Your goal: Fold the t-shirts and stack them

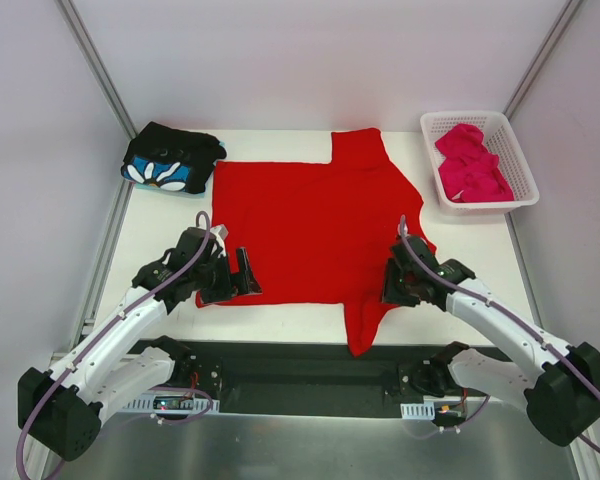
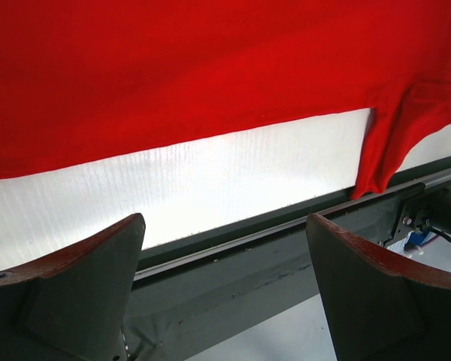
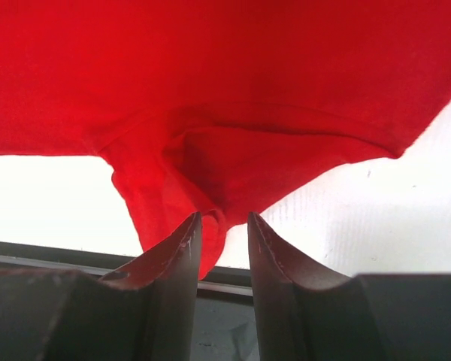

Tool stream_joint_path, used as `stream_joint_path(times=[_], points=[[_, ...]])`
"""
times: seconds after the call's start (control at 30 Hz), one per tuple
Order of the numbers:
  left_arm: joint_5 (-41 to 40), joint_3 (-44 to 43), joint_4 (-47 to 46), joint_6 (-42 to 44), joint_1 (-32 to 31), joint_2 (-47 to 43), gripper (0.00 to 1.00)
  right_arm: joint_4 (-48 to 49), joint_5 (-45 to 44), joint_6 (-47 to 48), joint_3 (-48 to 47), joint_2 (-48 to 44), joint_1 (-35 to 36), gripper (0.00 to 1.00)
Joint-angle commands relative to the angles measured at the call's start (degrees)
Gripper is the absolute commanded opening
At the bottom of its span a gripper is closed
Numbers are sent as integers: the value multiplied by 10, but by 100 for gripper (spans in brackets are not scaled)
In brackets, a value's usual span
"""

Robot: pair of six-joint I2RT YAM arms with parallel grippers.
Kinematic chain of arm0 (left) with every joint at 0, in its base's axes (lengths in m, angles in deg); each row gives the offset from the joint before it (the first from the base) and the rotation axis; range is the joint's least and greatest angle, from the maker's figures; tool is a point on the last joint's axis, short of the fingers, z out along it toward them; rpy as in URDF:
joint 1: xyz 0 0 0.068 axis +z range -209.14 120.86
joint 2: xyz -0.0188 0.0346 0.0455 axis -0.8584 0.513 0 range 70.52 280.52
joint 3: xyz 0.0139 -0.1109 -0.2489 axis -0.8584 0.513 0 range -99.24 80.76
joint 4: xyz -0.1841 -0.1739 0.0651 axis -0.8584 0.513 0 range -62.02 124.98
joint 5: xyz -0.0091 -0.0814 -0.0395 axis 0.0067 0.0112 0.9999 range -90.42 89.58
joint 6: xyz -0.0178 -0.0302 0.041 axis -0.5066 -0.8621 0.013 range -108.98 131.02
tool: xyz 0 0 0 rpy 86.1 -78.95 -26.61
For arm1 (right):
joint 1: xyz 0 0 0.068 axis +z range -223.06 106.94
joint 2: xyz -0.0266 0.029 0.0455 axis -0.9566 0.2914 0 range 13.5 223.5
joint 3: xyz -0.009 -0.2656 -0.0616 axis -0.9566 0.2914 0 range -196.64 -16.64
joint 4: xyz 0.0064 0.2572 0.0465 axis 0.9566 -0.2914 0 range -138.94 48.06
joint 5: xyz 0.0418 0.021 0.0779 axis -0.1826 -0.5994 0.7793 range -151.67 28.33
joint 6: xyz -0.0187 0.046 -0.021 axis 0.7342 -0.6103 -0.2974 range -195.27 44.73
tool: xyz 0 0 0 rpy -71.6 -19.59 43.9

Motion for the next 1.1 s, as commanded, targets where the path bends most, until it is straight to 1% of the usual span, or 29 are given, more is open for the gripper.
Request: stream_joint_path(times=[0.0, 0.13, 0.27, 0.3, 0.33, 0.37, 0.4, 0.43, 0.57, 0.73, 1.07], points=[[3, -1, -4, -2, -5, -1, 89, -19, -24, 36, -19, -17, -18, 35], [4, -1, -4, -1, -5, -1, 89, -2, -3, 52, -18, -5, -36, 35], [4, -1, -4, -2, -5, 0, 88, 21, 25, 58, -14, 10, -38, 37], [3, -1, -4, -2, -5, 1, 89, 26, 30, 61, -13, 11, -38, 39], [3, -2, -4, -2, -5, 3, 88, 37, 57, 65, -11, 11, -38, 41], [4, -2, -4, -2, -5, 3, 88, 44, 69, 69, -10, 9, -37, 45], [4, -2, -4, -1, -5, 6, 88, 52, 90, 81, -8, 6, -38, 52], [4, -2, -4, -1, -5, 6, 88, 55, 98, 85, -10, 5, -37, 55], [6, -4, -4, 1, -5, 8, 87, 55, 128, 102, -13, -11, -40, 60], [6, -5, -6, 1, -5, 12, 87, 52, 145, 114, -6, -10, -58, 59], [9, -7, -5, 1, -5, 7, 87, 65, 172, 128, 15, 10, -96, 55]])
